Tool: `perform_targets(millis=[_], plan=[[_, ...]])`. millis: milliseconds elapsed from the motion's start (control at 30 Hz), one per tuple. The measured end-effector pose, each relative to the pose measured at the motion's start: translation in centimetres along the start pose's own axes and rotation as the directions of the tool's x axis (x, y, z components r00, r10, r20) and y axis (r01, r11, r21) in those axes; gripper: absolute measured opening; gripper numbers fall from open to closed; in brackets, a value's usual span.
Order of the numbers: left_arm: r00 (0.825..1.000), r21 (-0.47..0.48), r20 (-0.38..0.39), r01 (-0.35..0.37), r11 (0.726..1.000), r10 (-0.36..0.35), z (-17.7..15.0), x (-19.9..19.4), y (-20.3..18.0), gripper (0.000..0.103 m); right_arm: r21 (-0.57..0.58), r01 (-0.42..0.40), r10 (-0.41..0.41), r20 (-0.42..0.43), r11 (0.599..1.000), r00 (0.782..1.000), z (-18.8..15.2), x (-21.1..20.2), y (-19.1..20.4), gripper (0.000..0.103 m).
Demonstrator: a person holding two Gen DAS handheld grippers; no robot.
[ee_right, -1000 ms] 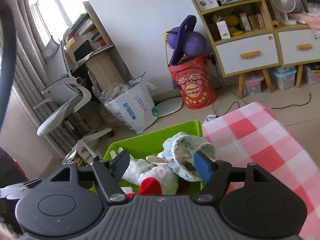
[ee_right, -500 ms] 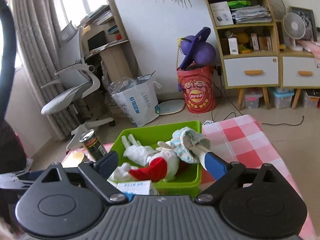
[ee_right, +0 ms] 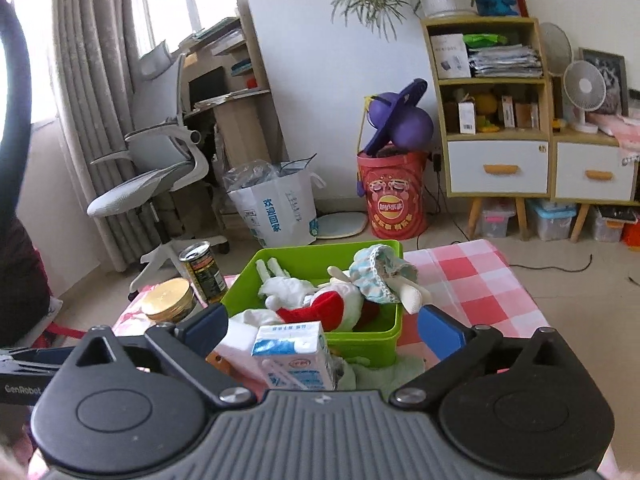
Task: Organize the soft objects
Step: 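Move both grippers back toward the pink bunny and green towel, then grasp the pink bunny with the left gripper while the right grasps the green towel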
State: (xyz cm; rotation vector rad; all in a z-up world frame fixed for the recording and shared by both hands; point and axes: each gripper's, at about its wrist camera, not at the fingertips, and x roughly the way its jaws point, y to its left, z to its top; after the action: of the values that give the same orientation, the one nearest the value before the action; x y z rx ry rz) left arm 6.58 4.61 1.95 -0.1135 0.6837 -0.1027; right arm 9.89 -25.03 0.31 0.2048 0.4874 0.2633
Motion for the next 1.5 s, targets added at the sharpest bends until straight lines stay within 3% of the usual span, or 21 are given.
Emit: perform_targets(millis=[167,333,567,767,1133,1300,1500], plan=[[1.0,-0.035,0.014,-0.006,0.999,0.007,-1.8,-0.1,1.0,0.098,-0.025,-0.001,0.001,-0.005,1.0,1.0,-1.3,-0.2,0.4,0.081],[1.0,-0.01,0.014,-0.018,1.0,0.018,-3.8,0.8,1.6,0.098,-0.049,0.01,-0.013,-0.051,0.999,0.999,-3.0,0.5,0.1,0.082],[0.999,0.002,0.006,-0.045,0.999,0.045,-5.5,2.4,2.8,0.098,-0.207,0.033,-0.066,-0.153,0.978,0.986,-6.4,2.6,1.2,0.082],[0.997,0.068,-0.053,-0.049,0.997,0.052,-7.1,4.2,2.3,0.098,-0.28,0.007,-0.09,-0.286,0.96,0.954,-9.4,4.7,1.2,0.082],[0.983,0.182,-0.162,-0.054,0.982,0.084,-10.0,7.4,1.9,0.098,-0.29,0.049,-0.169,-0.406,0.956,0.898,-12.5,7.1,-0.9,0.082],[0.981,0.201,-0.173,-0.048,0.978,0.084,-10.5,8.2,1.9,0.098,-0.186,0.041,-0.118,-0.422,0.982,0.899,-12.5,7.5,-2.6,0.082],[0.986,0.179,-0.149,-0.043,0.983,0.07,-10.5,8.7,2.3,0.098,-0.202,0.028,-0.104,-0.38,0.979,0.919,-12.9,7.4,-2.7,0.082]])
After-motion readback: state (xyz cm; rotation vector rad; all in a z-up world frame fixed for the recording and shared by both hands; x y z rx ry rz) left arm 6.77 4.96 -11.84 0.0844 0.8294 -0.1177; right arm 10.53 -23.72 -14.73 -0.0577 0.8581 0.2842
